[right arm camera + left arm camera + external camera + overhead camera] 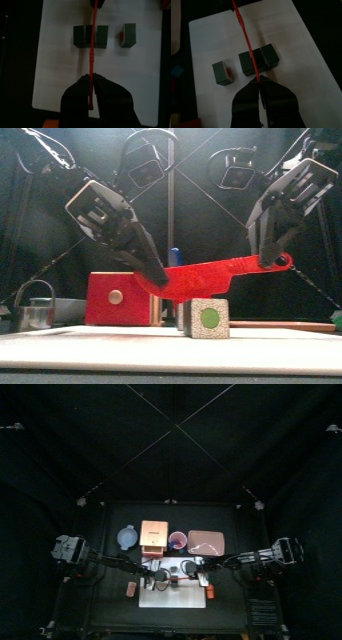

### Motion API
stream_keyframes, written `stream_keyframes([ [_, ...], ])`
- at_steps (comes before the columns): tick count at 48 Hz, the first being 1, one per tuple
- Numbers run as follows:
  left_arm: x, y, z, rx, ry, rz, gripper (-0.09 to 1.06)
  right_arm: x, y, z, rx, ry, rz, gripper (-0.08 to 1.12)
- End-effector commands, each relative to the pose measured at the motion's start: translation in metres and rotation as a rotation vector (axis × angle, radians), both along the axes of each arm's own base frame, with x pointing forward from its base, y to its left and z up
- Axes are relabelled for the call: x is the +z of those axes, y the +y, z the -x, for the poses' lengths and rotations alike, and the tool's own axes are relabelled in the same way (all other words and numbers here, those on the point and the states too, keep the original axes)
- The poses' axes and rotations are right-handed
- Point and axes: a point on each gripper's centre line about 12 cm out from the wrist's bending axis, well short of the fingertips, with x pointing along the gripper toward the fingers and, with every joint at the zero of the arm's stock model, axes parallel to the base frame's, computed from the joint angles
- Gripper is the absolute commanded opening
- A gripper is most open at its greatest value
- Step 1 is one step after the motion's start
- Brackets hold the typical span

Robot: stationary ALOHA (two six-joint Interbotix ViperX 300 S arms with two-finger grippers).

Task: Place sushi on board then cut the sushi with the knife then place the pieces on the plate
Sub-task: Cut the sushi into 4 pieces

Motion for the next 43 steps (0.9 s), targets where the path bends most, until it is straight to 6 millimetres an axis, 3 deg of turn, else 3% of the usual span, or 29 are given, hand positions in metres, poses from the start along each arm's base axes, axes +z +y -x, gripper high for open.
stream_keyframes([
  [1, 0.015, 0.000, -0.011, -0.008, -0.071, 0.000, 0.29, 0.009, -0.007, -0.009, -0.025, -0.054, 0.014, 0.23],
  [14, 0.012, 0.000, -0.011, -0.009, -0.063, -0.002, 0.29, 0.005, -0.007, -0.010, -0.019, -0.047, 0.029, 0.23],
  [29, -0.014, 0.000, -0.013, -0.009, -0.002, -0.008, 0.29, -0.037, -0.009, -0.014, -0.031, 0.047, 0.048, 0.23],
  [35, -0.017, 0.000, -0.013, -0.009, 0.004, -0.009, 0.29, -0.037, -0.010, -0.017, -0.025, 0.045, 0.058, 0.23],
  [43, 0.001, 0.000, -0.014, -0.007, -0.039, -0.002, 0.29, -0.017, -0.008, -0.021, -0.018, -0.007, 0.053, 0.23],
])
